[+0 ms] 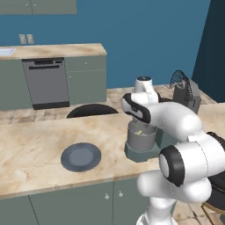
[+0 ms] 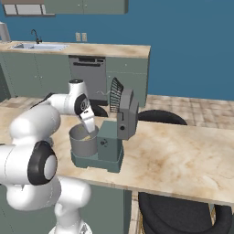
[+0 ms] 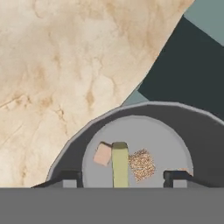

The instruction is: Add butter and sugar cubes to the stand mixer bowl and then turn on the stand mixer to begin making frosting.

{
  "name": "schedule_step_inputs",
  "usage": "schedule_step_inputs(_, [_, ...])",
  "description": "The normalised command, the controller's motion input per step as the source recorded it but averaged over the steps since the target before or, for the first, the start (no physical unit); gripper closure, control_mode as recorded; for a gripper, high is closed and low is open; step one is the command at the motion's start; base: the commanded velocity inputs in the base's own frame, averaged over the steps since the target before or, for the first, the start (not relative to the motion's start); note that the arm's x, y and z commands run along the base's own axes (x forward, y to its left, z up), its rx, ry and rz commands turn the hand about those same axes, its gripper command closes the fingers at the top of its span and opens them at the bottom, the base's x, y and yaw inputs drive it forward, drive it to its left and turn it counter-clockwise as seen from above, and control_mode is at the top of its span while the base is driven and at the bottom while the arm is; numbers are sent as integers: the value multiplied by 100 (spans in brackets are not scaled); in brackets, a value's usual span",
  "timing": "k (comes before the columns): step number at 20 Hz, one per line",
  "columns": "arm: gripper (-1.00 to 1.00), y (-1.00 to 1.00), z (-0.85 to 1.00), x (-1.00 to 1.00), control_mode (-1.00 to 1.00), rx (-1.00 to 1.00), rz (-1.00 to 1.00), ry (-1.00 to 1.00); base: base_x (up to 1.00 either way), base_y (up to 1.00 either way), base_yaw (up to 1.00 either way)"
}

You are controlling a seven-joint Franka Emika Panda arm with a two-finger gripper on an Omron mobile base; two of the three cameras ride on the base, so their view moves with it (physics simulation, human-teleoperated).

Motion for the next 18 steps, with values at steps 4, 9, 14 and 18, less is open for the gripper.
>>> schedule_step_inputs(4, [-100,-6,75,-28,-100,3,0,-5,0,0,0])
schedule_step_inputs(9, [-100,0,99,-59,-100,7,0,-7,0,0,0])
schedule_step_inputs(14, [-100,-13,83,-98,-100,3,0,-6,0,0,0])
schedule_step_inputs(18, [-100,-70,64,-86,-100,1,0,-8,0,0,0])
